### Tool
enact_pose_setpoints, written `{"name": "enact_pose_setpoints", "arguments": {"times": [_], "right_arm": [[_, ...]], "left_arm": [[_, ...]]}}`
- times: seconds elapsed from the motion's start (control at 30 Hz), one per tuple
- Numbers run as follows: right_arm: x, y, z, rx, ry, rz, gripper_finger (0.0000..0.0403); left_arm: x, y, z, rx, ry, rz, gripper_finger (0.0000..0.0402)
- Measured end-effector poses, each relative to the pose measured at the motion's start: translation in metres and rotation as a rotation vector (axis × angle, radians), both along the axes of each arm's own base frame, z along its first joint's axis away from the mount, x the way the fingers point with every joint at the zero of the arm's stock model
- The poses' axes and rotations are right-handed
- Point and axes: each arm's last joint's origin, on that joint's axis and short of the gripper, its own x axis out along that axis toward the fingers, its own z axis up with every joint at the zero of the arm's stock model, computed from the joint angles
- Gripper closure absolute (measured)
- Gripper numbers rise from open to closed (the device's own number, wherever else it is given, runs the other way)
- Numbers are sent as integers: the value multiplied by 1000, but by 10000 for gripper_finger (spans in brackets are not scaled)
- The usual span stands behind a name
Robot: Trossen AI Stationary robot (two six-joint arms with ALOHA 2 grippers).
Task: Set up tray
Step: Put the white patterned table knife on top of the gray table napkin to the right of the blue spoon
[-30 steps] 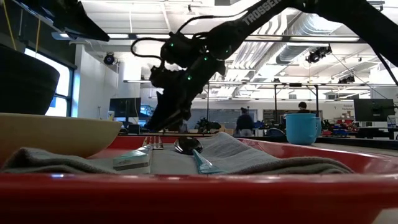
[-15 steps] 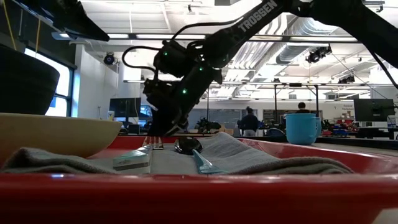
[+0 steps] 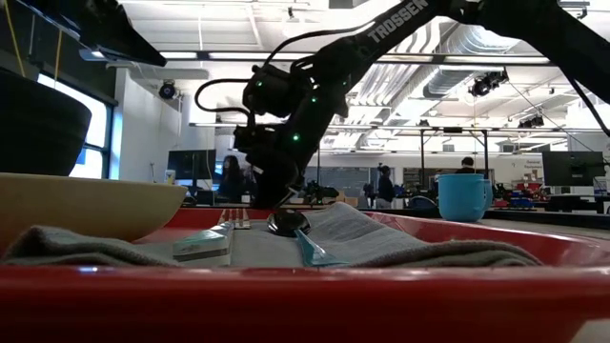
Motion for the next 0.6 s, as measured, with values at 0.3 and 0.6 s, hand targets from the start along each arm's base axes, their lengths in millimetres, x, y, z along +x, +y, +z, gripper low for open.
{"name": "enact_pose_setpoints", "arguments": {"times": [0.3,0.6], "right_arm": [[-1,-1,-1,32,-4,-16,373],[-13,-1,30,86,22,-168,373]], "left_arm": [[0,0,0,0,0,0,346],[0,0,0,5,1,-2,346]]}}
